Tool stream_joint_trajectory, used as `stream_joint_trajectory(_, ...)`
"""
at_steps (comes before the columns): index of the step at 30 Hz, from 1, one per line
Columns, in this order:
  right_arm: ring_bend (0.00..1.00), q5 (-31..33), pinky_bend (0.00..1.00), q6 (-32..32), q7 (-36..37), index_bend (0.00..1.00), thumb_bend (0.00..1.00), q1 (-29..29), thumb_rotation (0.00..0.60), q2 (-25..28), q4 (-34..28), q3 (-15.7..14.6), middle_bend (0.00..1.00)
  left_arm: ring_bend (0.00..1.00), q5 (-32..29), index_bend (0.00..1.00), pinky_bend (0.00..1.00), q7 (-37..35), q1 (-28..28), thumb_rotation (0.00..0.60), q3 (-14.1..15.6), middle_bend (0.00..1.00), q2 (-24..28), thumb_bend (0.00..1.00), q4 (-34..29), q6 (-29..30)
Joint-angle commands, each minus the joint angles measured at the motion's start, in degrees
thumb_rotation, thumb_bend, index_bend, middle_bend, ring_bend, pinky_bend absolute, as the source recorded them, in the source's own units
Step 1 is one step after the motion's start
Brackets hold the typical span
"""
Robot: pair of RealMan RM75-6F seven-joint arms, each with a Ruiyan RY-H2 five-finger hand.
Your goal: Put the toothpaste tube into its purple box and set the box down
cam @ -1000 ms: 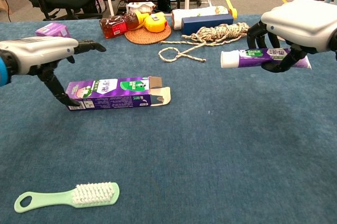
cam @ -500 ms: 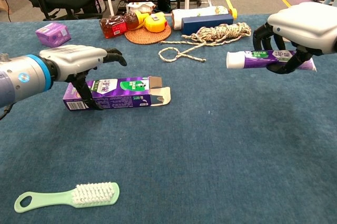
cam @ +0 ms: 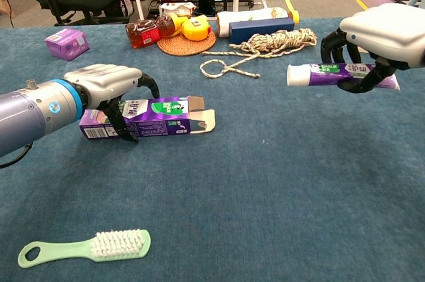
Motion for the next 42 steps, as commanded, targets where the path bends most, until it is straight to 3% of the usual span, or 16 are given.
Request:
stream_joint_trajectory(1,0.55,-0.17,0.64,0.07,-0.09,0.54,0.6,-0.05,0.6,0.0,0.0,-0.01,0.55,0.29,-0.07,0.32,0.52,0.53,-0.28,0.6,0.02,0.32,-0.31,0.16,0.1,0.63)
stream_joint_trajectory(9,0.56,-2.06,0.64,0.95,-0.97,0.54,0.6,-0.29,0.6,0.54,-1.18,-0.35,0.56,0.33,1.34,0.36,0.56,0.19,-0.57,0.6,-0.78,0.35,3.58,0.16,-4.65,1.71)
stream_joint_trajectory(17,0.56,-3.32,0.65,2.53,-2.63,0.54,0.6,-0.41,0.6,2.14,-5.95,0.63,0.56,0.33,7.34,0.38,0.55,-5.61,-1.97,0.6,-1.07,0.36,12.56,0.16,-11.0,-4.03)
stream_joint_trajectory(28,0.56,-3.3,0.65,4.83,-4.16,0.54,0.6,-1.43,0.6,5.4,-13.76,1.95,0.56,0.33,11.6,0.41,0.55,-11.35,-4.12,0.6,-2.29,0.37,19.83,0.16,-19.06,-7.89)
stream_joint_trajectory(42,0.56,-4.89,0.65,5.24,-4.4,0.54,0.6,-2.09,0.6,6.42,-14.58,1.53,0.56,0.33,4.47,0.41,0.54,-6.58,-8.1,0.6,-1.8,0.37,18.76,0.16,-19.3,-5.98)
